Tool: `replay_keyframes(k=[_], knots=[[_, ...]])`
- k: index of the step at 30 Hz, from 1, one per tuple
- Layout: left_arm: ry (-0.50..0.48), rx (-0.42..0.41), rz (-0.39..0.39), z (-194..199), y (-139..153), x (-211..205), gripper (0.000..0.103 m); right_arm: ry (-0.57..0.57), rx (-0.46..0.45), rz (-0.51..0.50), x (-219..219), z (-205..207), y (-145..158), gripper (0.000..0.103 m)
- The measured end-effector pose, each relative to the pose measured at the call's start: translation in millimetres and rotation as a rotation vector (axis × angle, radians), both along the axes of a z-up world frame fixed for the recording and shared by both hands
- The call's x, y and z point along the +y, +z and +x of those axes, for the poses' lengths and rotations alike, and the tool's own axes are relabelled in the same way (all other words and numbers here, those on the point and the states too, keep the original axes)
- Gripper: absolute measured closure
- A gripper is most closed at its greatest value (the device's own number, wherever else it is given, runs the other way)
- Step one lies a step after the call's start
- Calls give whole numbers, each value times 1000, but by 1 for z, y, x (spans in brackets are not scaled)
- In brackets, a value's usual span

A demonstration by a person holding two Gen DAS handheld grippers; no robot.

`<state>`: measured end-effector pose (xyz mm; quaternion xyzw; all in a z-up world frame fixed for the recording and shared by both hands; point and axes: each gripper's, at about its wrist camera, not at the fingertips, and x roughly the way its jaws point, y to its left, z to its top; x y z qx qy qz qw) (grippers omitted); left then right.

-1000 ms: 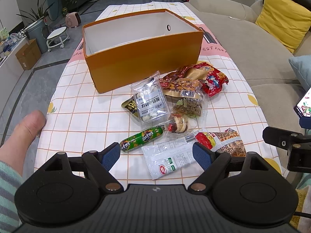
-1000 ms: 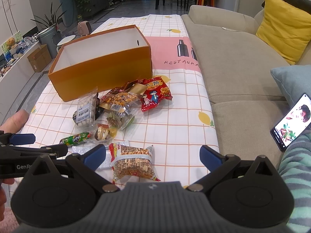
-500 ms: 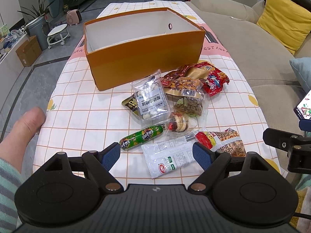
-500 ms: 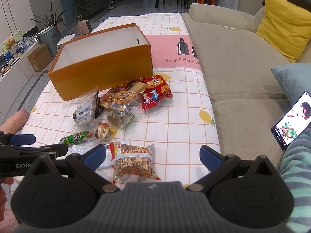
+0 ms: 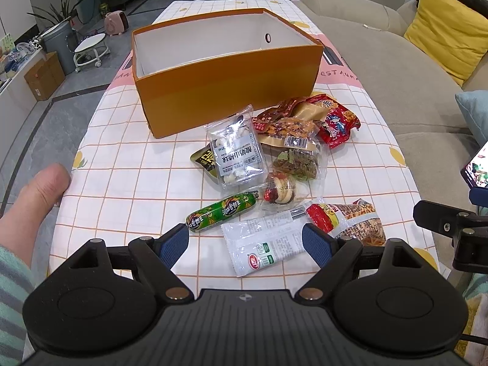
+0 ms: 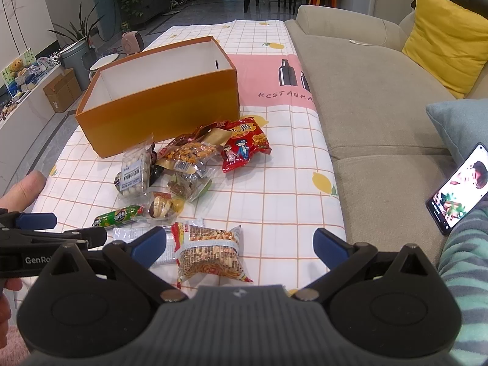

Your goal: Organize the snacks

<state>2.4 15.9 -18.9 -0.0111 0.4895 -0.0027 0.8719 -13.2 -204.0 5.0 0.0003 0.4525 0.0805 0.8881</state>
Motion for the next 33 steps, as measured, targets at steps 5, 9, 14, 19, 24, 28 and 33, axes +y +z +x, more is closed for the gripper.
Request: replay_keyframes(k=[5,9,14,19,24,28,33], knots=[[2,3,-4,0,-1,0,5,-2,2,0,0,0,0,4],[-29,0,-8,2,0,0,5,6,5,1,0,0,-1,4],[-71,-13,-40,7,1,3,5,29,30,57,-3,2,-8,4],[-114,20,-49,15,-13,9,25,59,50,75,0,6,-22,21],[-126,57,-39,24,-34,22,25,77,115,106,3,16,-42,23],[-215,43,14,40,-42,27,21,58,179,133,5,29,-59,17],[-410,53,188,54,-59,15,20,41,243,150,8,45,-78,14]])
